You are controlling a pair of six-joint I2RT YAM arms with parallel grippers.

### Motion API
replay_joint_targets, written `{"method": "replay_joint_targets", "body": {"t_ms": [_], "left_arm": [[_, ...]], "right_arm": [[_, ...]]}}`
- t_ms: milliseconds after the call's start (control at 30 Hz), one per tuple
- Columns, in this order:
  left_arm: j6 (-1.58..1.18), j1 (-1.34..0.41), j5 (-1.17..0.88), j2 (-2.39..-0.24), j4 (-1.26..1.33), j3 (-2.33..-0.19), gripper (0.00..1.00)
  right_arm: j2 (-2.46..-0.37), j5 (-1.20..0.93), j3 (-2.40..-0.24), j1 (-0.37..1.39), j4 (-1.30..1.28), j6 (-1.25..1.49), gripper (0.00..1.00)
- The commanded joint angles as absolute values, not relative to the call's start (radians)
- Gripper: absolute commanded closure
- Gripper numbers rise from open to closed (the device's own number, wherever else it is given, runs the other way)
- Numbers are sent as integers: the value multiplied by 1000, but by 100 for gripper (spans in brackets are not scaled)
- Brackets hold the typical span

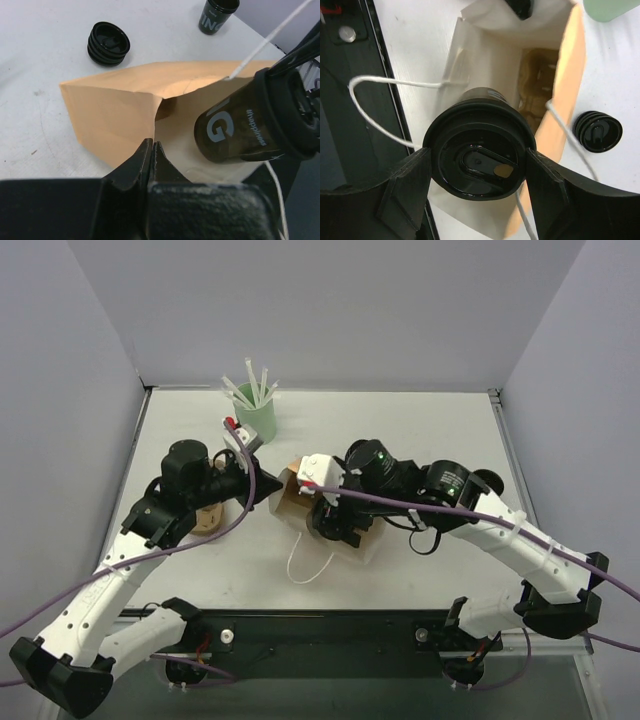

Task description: Pack the takeout coffee

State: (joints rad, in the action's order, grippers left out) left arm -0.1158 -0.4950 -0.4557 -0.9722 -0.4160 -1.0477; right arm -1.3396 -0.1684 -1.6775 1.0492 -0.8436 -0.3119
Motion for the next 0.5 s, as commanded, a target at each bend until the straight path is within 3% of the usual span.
{"method": "replay_joint_targets", "body": {"t_ms": [0,467], "left_arm": [[-55,-486,-541,-896,-275,-973,100],[-147,-486,-620,-861,-154,-862,100]], "right_arm": [[-1364,-40,-1589,1095,-827,-437,40],[-1378,164,-1342,1121,-614,-641,41]]}}
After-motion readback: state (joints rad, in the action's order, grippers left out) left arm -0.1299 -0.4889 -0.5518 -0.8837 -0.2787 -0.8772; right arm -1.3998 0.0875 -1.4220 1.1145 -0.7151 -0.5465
